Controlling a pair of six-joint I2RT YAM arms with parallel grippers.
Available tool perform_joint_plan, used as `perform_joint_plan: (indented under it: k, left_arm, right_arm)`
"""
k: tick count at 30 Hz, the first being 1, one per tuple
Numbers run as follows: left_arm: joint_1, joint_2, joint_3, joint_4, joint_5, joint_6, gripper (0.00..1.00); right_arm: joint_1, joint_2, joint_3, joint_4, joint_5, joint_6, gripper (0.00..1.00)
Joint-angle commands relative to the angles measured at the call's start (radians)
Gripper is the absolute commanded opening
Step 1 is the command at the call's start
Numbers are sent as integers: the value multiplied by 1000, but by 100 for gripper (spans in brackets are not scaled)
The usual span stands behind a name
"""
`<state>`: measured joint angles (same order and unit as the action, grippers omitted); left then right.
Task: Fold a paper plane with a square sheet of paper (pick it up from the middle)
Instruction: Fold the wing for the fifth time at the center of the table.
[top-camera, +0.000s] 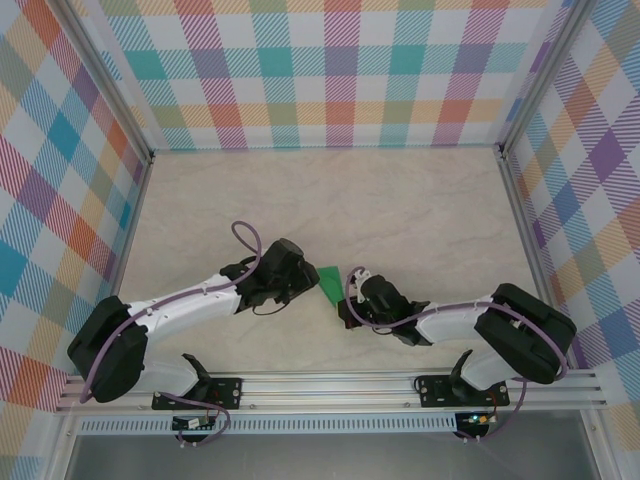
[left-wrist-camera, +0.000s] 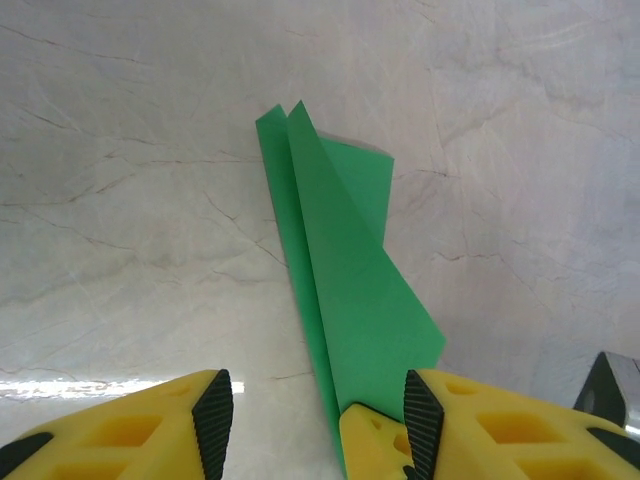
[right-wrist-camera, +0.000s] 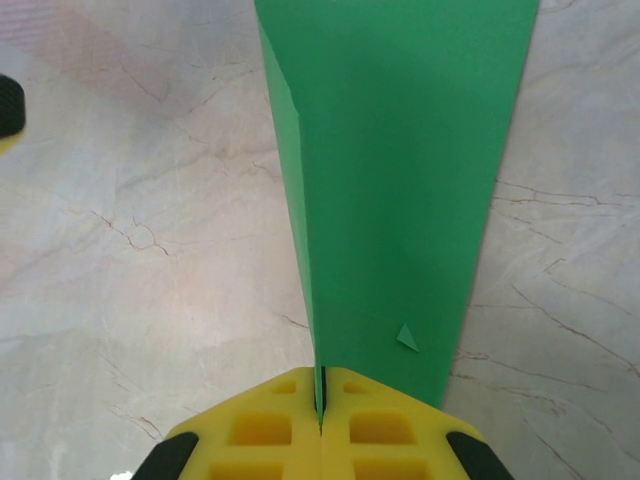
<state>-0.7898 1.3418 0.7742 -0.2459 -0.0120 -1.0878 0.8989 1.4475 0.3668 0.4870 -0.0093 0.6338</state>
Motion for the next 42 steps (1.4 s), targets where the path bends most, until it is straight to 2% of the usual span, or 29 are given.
perform_joint_plan:
  k: [1, 5, 22, 30, 42]
  left_arm:
    - [14, 2, -29, 77, 31, -11, 50]
    - [12, 15, -54, 141, 63, -9, 49]
    - [8, 141, -77, 354, 200, 4, 41]
    - [-5, 204, -91, 471, 224, 6, 40]
    - [-19, 311, -78, 624, 239, 14, 42]
  right_arm:
    - [-46, 26, -18, 58, -147, 82, 0]
    - [-91, 44, -25, 83, -213, 111, 0]
    - [-153, 108, -40, 127, -297, 204, 0]
    - [-178, 120, -32, 136, -348, 254, 0]
    - [-186, 128, -34, 136, -357, 268, 0]
